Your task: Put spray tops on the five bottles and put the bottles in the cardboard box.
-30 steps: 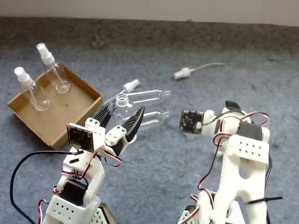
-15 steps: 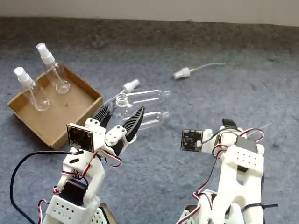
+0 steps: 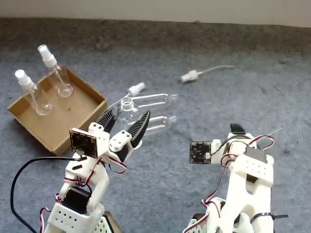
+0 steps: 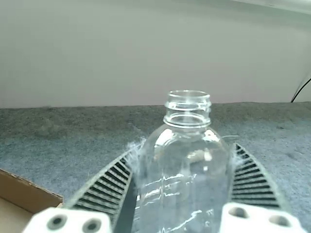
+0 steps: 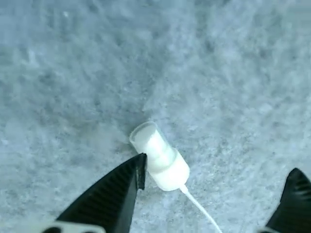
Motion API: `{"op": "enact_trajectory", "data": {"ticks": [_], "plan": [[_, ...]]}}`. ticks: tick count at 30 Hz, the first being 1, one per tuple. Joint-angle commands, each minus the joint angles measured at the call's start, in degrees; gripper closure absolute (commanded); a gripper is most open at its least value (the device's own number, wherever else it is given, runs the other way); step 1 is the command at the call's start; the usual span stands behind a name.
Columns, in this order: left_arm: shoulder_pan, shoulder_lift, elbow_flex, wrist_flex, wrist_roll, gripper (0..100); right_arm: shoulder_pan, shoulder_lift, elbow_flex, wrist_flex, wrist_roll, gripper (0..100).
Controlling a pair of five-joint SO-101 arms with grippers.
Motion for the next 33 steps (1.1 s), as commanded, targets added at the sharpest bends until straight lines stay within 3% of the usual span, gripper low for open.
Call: {"op": "enact_trajectory", "data": {"ticks": [1, 10, 33], "plan": [[-0.4, -0.66, 1.27, 0.18, 0.35, 85, -0.75, -1.54, 2.33, -5.14, 0.7, 60.4], [-0.4, -0.66, 1.27, 0.18, 0.35, 85, -3.74, -1.54, 6.81, -8.31, 0.62, 60.4], [-0.31, -0.66, 1.27, 0.18, 0.35, 85, -0.4, -2.33, 8.57, -4.44, 0.62, 60.3]]}}
